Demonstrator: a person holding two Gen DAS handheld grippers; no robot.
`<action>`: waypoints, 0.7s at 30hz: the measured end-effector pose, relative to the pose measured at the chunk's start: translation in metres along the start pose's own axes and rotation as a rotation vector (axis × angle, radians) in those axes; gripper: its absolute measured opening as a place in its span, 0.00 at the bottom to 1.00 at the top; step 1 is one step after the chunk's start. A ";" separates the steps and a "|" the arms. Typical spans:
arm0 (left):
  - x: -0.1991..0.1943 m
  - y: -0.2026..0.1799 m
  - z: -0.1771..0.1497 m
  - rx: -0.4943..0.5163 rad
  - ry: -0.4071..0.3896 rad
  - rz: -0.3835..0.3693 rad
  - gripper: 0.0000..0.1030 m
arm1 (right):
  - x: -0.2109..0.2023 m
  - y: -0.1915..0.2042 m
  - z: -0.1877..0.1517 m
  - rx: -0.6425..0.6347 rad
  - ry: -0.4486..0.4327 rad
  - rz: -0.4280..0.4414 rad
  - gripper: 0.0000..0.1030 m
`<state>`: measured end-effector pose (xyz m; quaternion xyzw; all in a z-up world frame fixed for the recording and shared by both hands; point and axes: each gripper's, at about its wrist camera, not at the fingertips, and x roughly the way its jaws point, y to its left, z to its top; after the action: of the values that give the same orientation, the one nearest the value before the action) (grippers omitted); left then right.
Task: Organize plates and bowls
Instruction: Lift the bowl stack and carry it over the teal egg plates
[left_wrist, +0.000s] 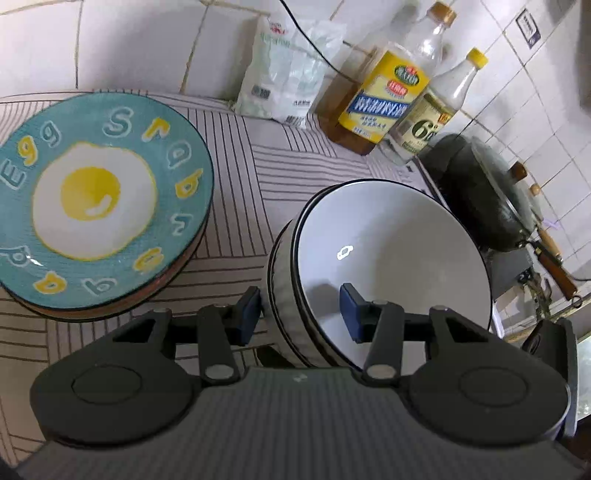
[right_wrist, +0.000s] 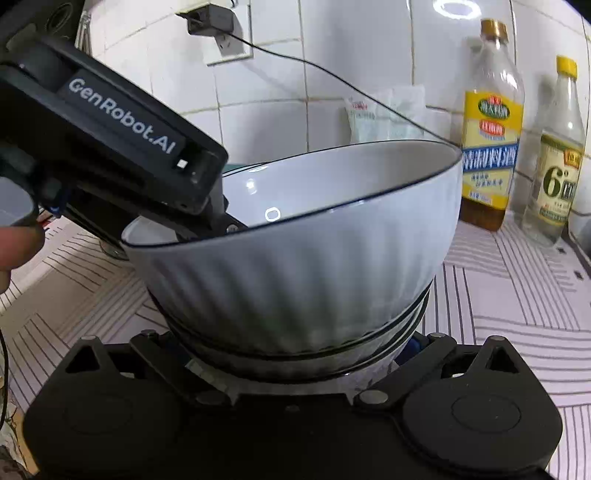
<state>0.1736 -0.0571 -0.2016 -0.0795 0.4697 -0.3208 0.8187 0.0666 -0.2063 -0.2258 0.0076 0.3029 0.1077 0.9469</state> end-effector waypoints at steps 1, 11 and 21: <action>-0.005 0.001 0.000 -0.003 -0.005 -0.002 0.43 | -0.002 0.002 0.003 -0.007 -0.006 -0.001 0.99; -0.076 0.022 0.015 -0.044 -0.118 0.047 0.43 | -0.013 0.037 0.047 -0.051 -0.074 0.066 0.99; -0.106 0.066 0.039 -0.098 -0.206 0.149 0.43 | 0.024 0.067 0.087 -0.120 -0.133 0.169 0.99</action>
<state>0.1979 0.0511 -0.1325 -0.1166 0.4027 -0.2259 0.8793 0.1223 -0.1316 -0.1637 -0.0165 0.2308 0.2041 0.9512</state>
